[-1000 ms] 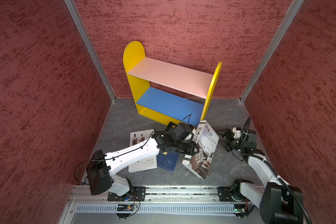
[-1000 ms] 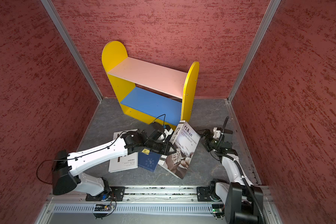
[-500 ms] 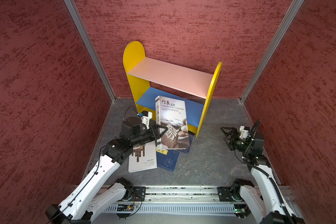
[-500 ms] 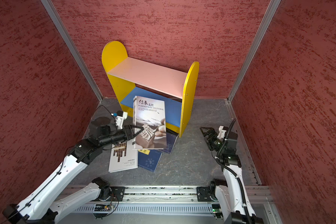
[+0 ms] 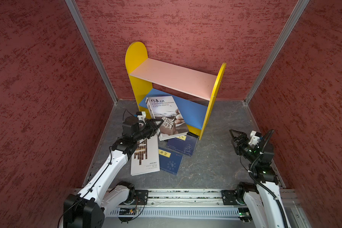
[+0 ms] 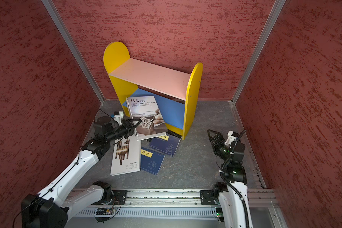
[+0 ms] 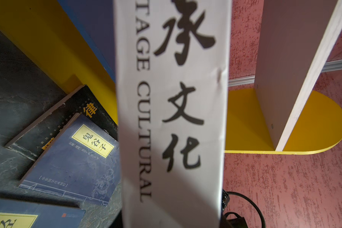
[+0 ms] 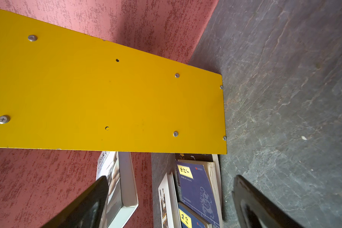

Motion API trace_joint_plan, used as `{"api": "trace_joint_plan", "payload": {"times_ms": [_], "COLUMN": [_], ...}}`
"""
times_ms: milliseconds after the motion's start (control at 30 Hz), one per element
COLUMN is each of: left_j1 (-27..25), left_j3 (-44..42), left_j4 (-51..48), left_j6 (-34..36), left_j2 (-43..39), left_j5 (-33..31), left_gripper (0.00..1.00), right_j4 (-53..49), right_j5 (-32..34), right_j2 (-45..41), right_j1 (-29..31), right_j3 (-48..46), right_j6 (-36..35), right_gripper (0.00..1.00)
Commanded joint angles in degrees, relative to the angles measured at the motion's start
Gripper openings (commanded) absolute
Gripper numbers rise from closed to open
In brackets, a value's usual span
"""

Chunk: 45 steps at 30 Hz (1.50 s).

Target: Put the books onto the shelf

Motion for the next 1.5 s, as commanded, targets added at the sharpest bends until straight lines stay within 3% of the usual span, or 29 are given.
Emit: {"api": "trace_joint_plan", "payload": {"times_ms": [0, 267, 367, 467, 767, 1133, 1367, 1467], "left_j1": [-0.6, -9.8, -13.0, -15.3, -18.9, -21.0, -24.3, -24.5], "left_j3": [0.4, 3.5, 5.6, 7.3, 9.5, 18.1, 22.8, 22.5], "left_j4": [10.1, 11.0, 12.3, 15.8, 20.5, 25.0, 18.9, 17.3], "left_j6": [-3.5, -4.5, -3.1, -2.9, -3.8, -7.2, -9.8, -12.1], "left_j2": [0.8, 5.7, 9.5, 13.7, 21.1, 36.4, 39.8, 40.1], "left_j5": [-5.1, -23.8, -28.1, -31.0, -36.2, -38.1, -41.9, -42.4], "left_gripper": [0.23, 0.23, 0.23, 0.23, 0.23, 0.23, 0.23, 0.28], "right_j4": [2.2, 11.2, 9.0, 9.4, 8.1, 10.0, 10.0, 10.1], "right_j5": [2.0, -2.7, -2.5, -3.3, -1.4, -4.6, -3.3, -3.8], "right_j2": [0.3, 8.1, 10.2, 10.2, 5.4, 19.9, 20.5, 20.5], "right_j1": [0.6, 0.6, 0.7, 0.7, 0.7, 0.7, 0.7, 0.7], "right_j3": [0.2, 0.8, 3.6, 3.7, -0.3, 7.0, 7.8, 7.2], "right_j6": [0.8, -0.1, -4.0, -3.6, -3.5, -10.4, -11.5, -11.6], "right_gripper": [0.99, 0.99, 0.99, 0.99, 0.99, 0.99, 0.99, 0.99]}}
